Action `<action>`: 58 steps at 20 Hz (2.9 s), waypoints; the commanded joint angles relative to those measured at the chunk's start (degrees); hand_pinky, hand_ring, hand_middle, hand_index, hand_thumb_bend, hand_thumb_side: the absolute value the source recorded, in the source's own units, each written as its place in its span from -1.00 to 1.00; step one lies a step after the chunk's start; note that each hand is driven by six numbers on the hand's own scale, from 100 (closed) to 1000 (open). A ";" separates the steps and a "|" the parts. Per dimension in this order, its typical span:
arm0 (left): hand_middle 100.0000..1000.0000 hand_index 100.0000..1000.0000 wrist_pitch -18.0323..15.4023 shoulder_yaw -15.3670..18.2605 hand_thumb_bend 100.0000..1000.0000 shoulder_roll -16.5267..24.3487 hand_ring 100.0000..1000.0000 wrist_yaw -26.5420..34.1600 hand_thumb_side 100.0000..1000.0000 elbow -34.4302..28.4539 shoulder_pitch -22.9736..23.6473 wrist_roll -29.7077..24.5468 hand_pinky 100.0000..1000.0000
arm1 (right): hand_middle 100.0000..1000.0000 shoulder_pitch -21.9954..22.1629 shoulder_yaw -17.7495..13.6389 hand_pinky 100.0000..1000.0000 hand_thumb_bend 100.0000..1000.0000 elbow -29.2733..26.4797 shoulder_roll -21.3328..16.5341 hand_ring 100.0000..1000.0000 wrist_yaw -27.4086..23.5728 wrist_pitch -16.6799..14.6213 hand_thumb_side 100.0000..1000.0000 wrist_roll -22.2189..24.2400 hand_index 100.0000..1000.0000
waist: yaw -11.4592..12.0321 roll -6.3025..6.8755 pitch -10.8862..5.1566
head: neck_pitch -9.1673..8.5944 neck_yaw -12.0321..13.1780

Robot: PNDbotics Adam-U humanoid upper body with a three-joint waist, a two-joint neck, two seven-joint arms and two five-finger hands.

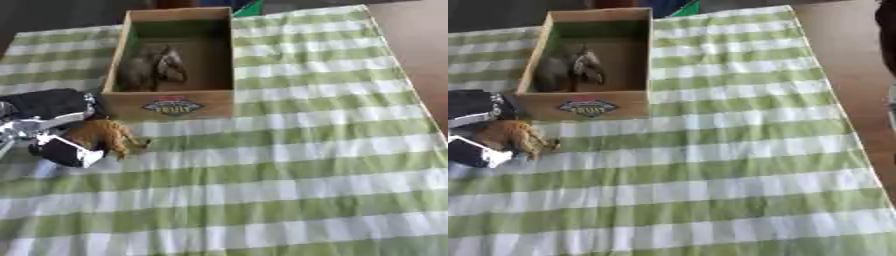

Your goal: Pick up objects on the table and place them in the box.

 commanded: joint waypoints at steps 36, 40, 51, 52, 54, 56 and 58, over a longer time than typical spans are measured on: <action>-0.49 -0.16 -7.28 8.33 -1.00 0.26 -0.14 -8.36 -0.57 16.01 -19.95 5.23 -0.65 | 0.28 -0.66 -0.42 0.70 -1.00 -1.11 0.07 0.48 -0.41 1.05 1.00 0.22 0.75 | -2.76 2.79 -1.39 | -2.81 2.33; -0.49 -0.22 -7.54 8.47 -1.00 -0.78 -0.14 -11.27 -0.65 18.70 -22.73 7.18 -0.66 | 0.28 -0.94 -0.31 0.70 -1.00 -1.11 0.25 0.48 -0.48 1.10 0.99 0.44 0.75 | -3.56 3.28 -1.25 | -3.73 3.09; -0.53 -0.24 -8.00 11.22 -1.00 -7.00 -0.16 -19.35 -0.63 26.30 -28.93 15.08 -0.67 | 0.28 -1.92 -0.01 0.70 -1.00 -1.11 1.86 0.48 -1.13 1.57 0.98 1.55 0.75 | -5.74 3.80 -0.23 | -4.91 6.26; -0.53 -0.24 -8.21 11.71 -1.00 -7.89 -0.16 -20.16 -0.62 26.62 -29.47 15.88 -0.67 | 0.28 -2.05 0.00 0.70 -1.00 -1.11 2.04 0.48 -1.21 1.60 0.98 1.63 0.75 | -5.96 3.78 -0.10 | -4.98 6.49; -0.53 -0.24 -8.61 12.20 -1.00 -8.84 -0.16 -21.70 -0.62 27.29 -29.93 17.43 -0.67 | 0.28 -2.18 0.00 0.70 -1.00 -1.11 2.20 0.48 -1.30 1.64 0.98 1.76 0.75 | -6.12 3.76 0.01 | -5.04 6.65; -0.53 -0.24 -9.03 12.31 -1.00 -9.26 -0.16 -23.24 -0.62 28.07 -30.03 18.97 -0.67 | 0.28 -2.22 -0.01 0.70 -1.00 -1.11 2.24 0.48 -1.33 1.66 0.98 1.81 0.75 | -6.16 3.76 0.04 | -5.06 6.70; -0.55 -0.20 -9.57 12.58 -1.00 -9.83 -0.17 -24.36 -0.62 28.78 -30.20 20.47 -0.66 | 0.28 -2.53 0.06 0.70 -1.00 -1.11 2.52 0.48 -1.43 1.58 0.99 1.92 0.74 | -6.48 3.48 0.36 | -4.83 7.23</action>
